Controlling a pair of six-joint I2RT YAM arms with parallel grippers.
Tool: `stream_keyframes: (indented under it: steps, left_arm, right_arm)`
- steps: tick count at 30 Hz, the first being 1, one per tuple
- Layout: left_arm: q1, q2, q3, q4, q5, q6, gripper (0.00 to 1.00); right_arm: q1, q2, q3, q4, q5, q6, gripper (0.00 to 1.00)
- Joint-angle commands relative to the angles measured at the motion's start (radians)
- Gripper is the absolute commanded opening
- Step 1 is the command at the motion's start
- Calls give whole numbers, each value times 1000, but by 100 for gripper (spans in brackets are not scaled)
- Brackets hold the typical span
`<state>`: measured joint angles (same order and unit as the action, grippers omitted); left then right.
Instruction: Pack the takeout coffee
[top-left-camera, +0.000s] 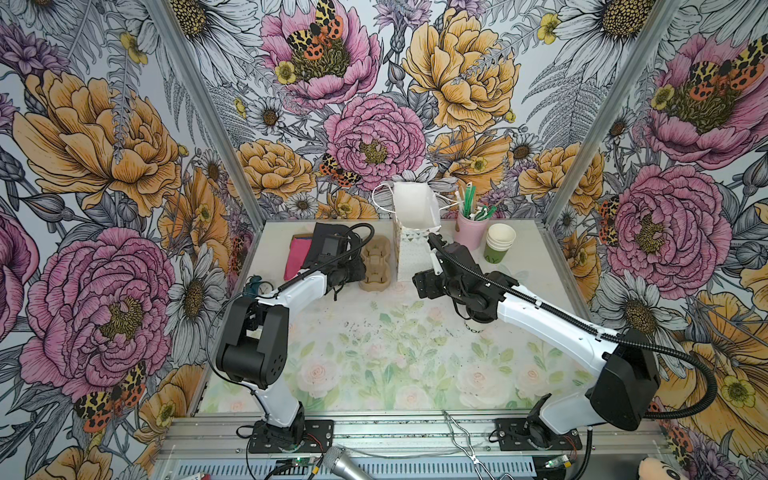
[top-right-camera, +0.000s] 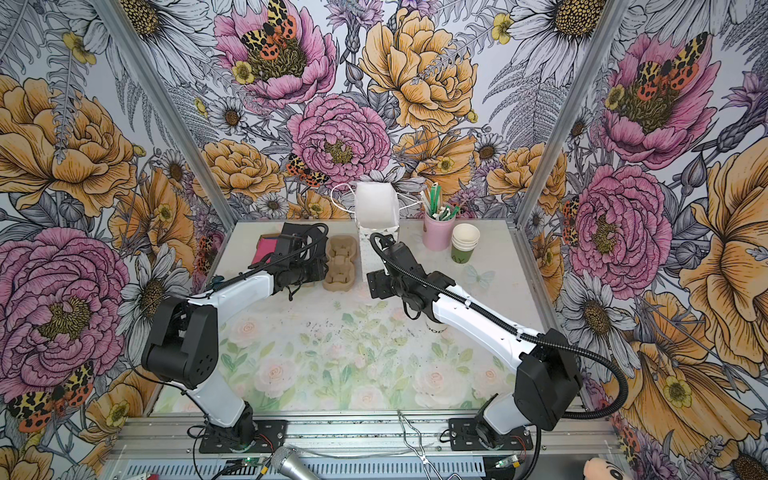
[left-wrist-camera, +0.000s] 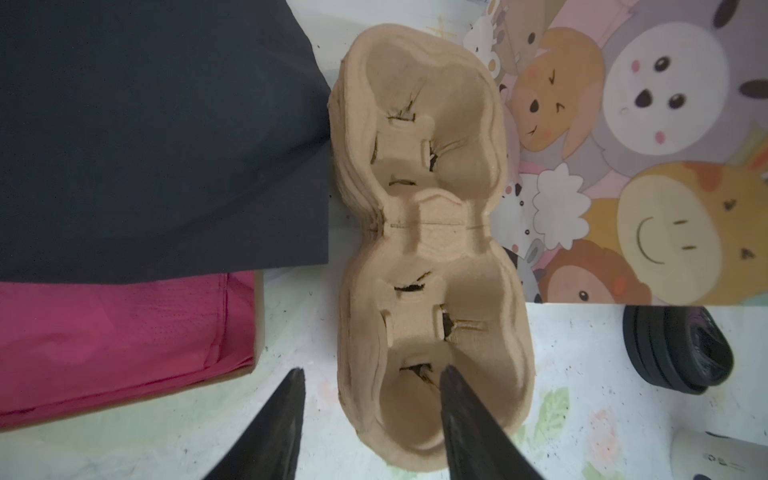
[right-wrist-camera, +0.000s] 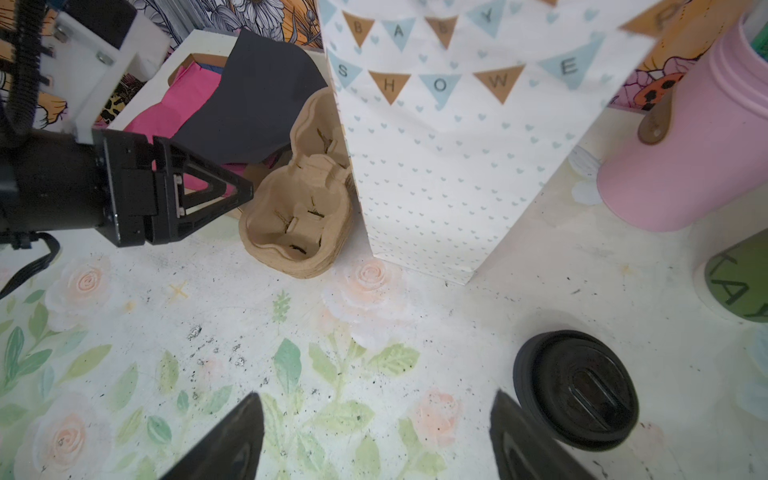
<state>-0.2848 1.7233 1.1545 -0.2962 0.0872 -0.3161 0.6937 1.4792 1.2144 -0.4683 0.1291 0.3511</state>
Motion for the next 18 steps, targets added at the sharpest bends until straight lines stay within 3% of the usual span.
stream_keyframes:
  steps: [1,6,9,15,18]
  left_arm:
    - [-14,39,50,-18,-46,21,46]
    - [-23,88,83,-27,-60,20,44]
    - [-27,124,86,-27,-76,16,35]
    - [-45,140,93,-27,-92,16,32]
    - [-55,140,89,-27,-96,12,24]
  right_arm:
    - [0,-23,-9,20,21,1,86]
    - [0,-19,-11,20,16,-5,86]
    - [0,-22,-16,20,19,-8,86]
    - [0,-26,-33,21,20,-10,86]
    - [0,-29,-41,20,21,-11,87]
